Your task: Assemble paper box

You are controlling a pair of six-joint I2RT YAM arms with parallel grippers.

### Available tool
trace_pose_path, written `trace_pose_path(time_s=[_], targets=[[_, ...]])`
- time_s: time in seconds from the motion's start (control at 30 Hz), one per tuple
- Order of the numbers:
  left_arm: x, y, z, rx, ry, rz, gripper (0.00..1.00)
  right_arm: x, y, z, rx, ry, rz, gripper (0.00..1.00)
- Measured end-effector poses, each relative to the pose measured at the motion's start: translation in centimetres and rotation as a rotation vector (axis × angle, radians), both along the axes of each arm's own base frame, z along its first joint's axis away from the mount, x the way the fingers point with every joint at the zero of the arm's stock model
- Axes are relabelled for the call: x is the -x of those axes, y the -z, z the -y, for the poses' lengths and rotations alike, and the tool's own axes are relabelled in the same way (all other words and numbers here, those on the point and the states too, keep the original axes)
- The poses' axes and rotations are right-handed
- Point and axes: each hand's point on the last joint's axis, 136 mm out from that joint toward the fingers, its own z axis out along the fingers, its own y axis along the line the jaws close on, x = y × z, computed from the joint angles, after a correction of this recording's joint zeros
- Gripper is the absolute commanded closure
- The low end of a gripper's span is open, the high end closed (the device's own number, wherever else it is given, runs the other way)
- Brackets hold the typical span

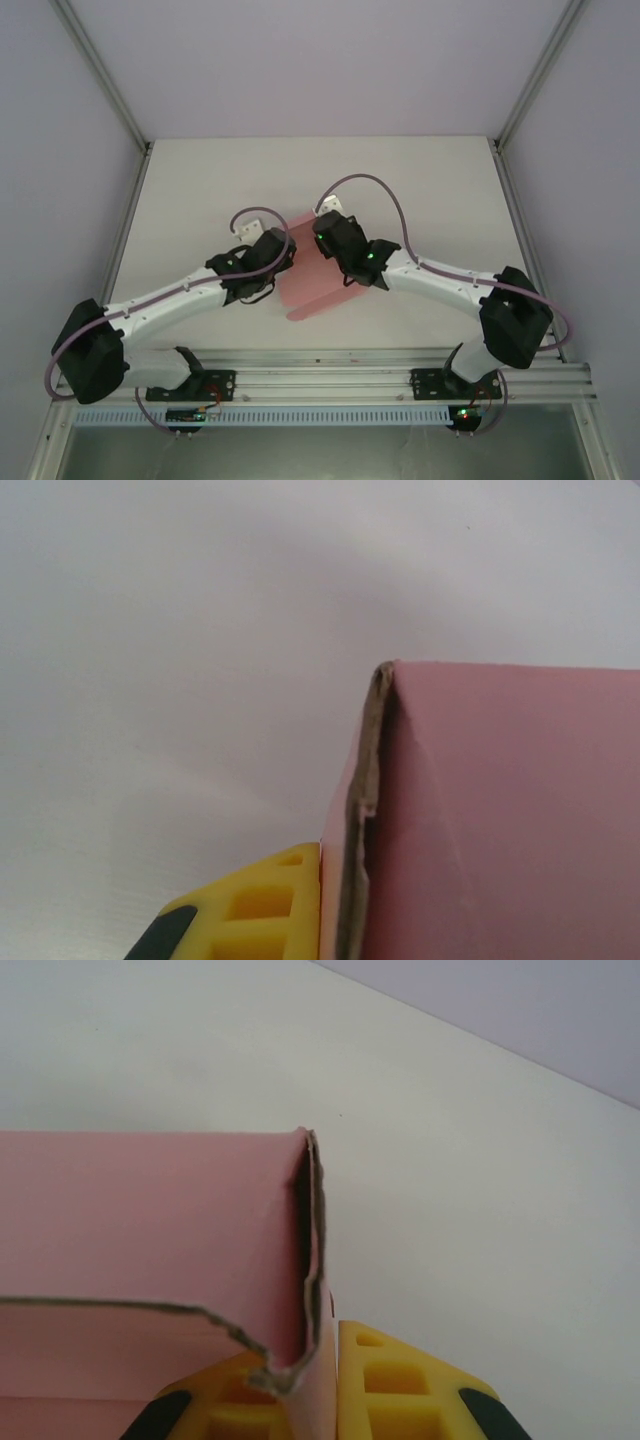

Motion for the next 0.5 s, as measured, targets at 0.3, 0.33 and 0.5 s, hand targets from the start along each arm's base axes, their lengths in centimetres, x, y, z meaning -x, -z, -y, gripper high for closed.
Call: trace_pose_path(time_s=[0.3, 0.33, 0.5], targets=[[-0.7, 0.7, -0.1, -0.082, 0.140, 0.073, 1.00, 2.0, 1.3, 0.2, -0.097, -0.211, -0.068, 0.17], [-0.9, 0.6, -0.2, -0.087, 0.142, 0.079, 1.00, 2.6, 1.3, 0.1, -0.125, -0.253, -0.084, 0.06], [-1.1, 0.5, -0.3, -0.129, 0.185, 0.081, 1.00, 6.2, -0.1, -1.8, -0.250, -0.461, -0.109, 0.01]])
